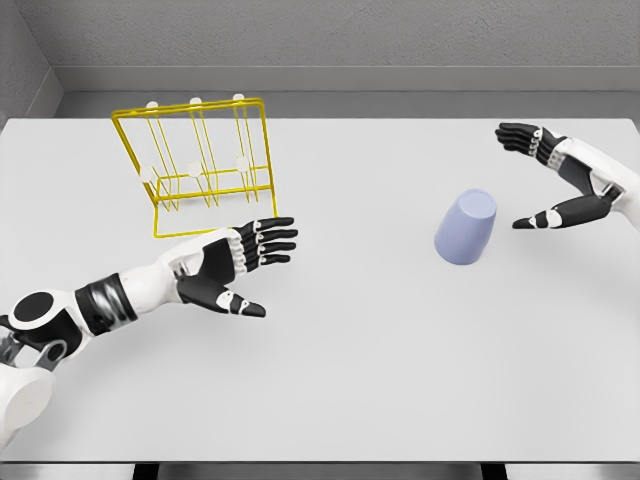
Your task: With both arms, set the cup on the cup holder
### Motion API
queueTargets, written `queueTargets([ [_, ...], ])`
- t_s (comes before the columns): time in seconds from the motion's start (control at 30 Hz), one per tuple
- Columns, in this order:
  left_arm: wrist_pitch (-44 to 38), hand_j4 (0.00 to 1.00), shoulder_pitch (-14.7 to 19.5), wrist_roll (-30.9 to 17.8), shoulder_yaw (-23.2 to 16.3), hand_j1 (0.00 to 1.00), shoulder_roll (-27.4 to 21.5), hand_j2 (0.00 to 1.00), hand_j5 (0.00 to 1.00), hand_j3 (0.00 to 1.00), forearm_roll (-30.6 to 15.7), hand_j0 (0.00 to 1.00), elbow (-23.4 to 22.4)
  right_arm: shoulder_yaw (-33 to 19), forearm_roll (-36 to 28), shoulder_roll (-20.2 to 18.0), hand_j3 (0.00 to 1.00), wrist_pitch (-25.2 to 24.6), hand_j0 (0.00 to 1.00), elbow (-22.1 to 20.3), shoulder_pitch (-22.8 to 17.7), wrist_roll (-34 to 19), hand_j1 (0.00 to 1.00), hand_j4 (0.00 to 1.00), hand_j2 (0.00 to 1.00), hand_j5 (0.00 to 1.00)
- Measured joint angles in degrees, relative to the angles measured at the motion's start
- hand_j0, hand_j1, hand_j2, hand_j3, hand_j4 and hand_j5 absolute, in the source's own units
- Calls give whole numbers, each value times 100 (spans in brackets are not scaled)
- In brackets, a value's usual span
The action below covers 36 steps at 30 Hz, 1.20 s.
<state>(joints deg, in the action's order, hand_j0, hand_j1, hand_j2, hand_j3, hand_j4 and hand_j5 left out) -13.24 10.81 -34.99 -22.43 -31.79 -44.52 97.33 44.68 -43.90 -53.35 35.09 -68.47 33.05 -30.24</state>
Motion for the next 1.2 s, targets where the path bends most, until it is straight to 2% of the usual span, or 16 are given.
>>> queueTargets([
  [0.43, -5, 100, 62, 0, 1, 100, 85, 100, 100, 100, 11, 100, -165, -6, 147, -37, 100, -15, 100, 61, -141, -3, 100, 100, 100, 100],
  [0.6, -25, 100, 70, 0, 3, 100, 110, 100, 100, 100, 15, 100, -224, -16, -84, -30, 100, -262, 100, 159, -378, 0, 100, 100, 100, 100],
  [0.73, -39, 100, 70, 0, 8, 100, 127, 100, 100, 100, 17, 100, -231, -23, -277, 5, 100, -372, 100, 175, -404, 6, 100, 100, 100, 100],
  [1.2, -180, 100, 70, 0, 39, 100, 149, 100, 100, 100, 95, 100, -250, -39, -646, 504, 100, -642, 100, 510, -483, 9, 100, 100, 100, 100],
])
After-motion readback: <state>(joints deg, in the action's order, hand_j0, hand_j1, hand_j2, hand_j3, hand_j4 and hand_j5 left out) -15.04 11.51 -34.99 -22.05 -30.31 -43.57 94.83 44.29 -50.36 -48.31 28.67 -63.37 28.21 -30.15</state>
